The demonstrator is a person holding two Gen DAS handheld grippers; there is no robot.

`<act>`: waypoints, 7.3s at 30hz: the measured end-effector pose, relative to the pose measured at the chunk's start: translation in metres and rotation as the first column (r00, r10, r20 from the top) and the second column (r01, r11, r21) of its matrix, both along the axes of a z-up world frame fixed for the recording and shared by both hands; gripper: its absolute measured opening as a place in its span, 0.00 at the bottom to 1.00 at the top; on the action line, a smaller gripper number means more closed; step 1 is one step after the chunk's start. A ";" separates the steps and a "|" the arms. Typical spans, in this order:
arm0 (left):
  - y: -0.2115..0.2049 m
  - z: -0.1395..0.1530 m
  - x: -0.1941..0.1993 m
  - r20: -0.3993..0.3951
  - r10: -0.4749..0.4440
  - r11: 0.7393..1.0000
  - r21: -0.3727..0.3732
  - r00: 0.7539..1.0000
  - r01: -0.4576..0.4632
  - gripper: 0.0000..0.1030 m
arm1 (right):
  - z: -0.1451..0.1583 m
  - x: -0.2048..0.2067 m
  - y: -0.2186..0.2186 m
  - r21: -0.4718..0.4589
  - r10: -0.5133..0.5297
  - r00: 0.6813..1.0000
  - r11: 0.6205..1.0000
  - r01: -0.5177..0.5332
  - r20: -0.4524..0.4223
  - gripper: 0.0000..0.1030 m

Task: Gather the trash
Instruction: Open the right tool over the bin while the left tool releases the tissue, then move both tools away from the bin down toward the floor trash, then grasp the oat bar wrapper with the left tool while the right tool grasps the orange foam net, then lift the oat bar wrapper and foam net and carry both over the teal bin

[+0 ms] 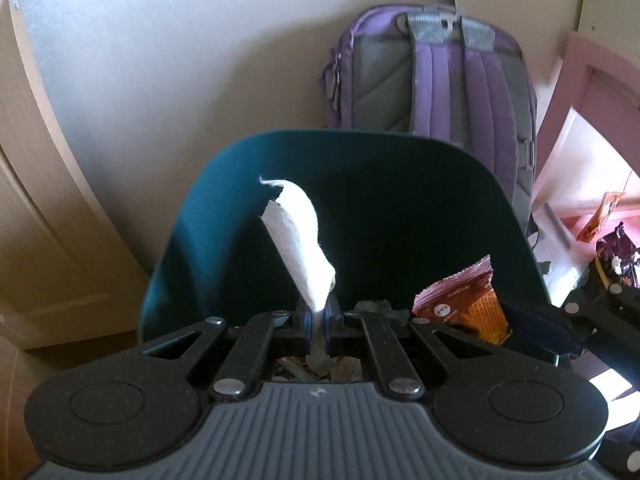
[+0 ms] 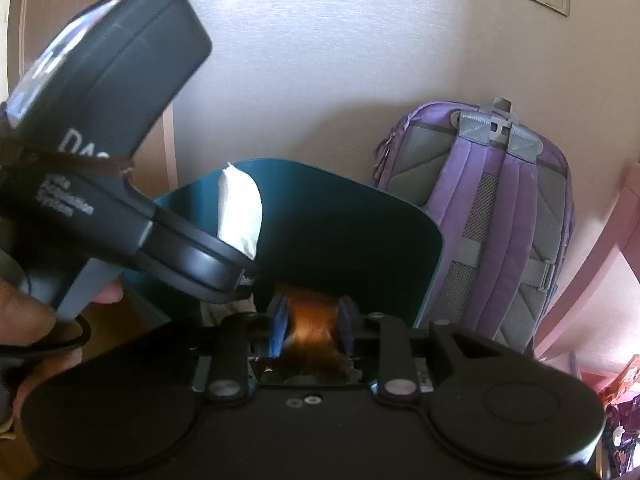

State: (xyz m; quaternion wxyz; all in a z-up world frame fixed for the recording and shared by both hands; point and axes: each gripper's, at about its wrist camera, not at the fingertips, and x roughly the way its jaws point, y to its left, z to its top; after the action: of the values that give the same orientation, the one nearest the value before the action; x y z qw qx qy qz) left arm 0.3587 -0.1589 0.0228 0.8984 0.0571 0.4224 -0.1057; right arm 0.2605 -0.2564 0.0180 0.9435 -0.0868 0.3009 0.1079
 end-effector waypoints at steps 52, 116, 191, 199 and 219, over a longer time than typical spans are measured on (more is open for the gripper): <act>0.087 0.045 -0.147 0.149 0.087 0.993 -0.097 0.985 -0.073 0.79 | 0.010 -0.135 0.014 0.043 0.119 0.993 0.992 -0.120 0.023 0.55; 0.377 -0.593 -0.228 -0.583 0.695 0.584 0.118 0.420 -0.803 0.93 | -0.608 -0.011 0.182 -0.154 -0.028 0.646 0.978 -0.139 -0.763 0.55; 0.293 -0.591 -0.216 -0.573 0.516 0.830 0.151 0.637 -0.537 0.21 | -0.465 -0.061 0.117 -0.124 0.090 0.727 0.964 -0.235 -0.681 0.13; 0.303 -0.576 -0.232 -0.570 0.497 0.834 0.105 0.654 -0.542 0.20 | -0.448 -0.067 0.111 -0.121 0.088 0.750 0.968 -0.220 -0.656 0.13; 0.309 -0.385 -0.248 -0.333 0.499 0.852 0.019 0.800 -0.524 0.20 | -0.264 -0.124 0.075 -0.044 0.131 0.904 0.986 -0.163 -0.407 0.13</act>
State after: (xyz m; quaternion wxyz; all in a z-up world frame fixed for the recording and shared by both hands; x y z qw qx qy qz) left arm 0.1107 0.1504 -0.3627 0.8124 -0.1107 0.5604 0.1172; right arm 0.1361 -0.1815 -0.2460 0.8466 -0.1214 0.4850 0.1827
